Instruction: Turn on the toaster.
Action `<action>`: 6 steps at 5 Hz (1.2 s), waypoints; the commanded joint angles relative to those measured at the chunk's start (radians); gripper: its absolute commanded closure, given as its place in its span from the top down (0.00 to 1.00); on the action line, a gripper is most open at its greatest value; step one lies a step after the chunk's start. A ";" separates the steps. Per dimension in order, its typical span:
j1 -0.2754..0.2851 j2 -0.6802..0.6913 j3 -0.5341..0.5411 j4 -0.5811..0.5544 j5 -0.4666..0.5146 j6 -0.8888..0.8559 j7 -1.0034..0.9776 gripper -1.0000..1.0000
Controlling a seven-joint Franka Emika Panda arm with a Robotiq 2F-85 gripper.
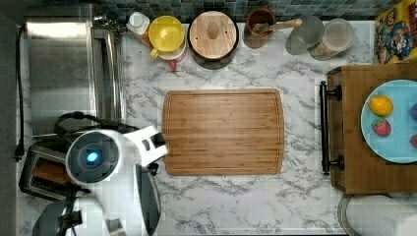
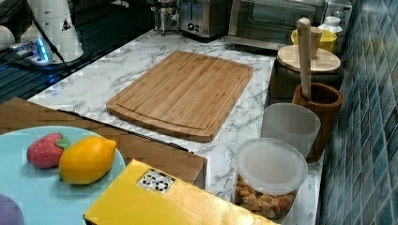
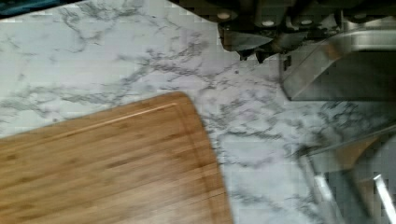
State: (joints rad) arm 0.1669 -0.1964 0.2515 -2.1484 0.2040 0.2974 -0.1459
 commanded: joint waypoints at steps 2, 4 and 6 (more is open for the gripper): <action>0.080 -0.053 0.086 -0.179 0.094 0.102 0.048 0.00; 0.111 -0.069 0.157 -0.218 0.113 0.257 0.221 0.00; 0.084 0.040 0.185 -0.144 0.084 0.227 0.278 0.00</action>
State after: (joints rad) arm 0.2452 -0.1960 0.4294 -2.3574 0.2871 0.5752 0.0616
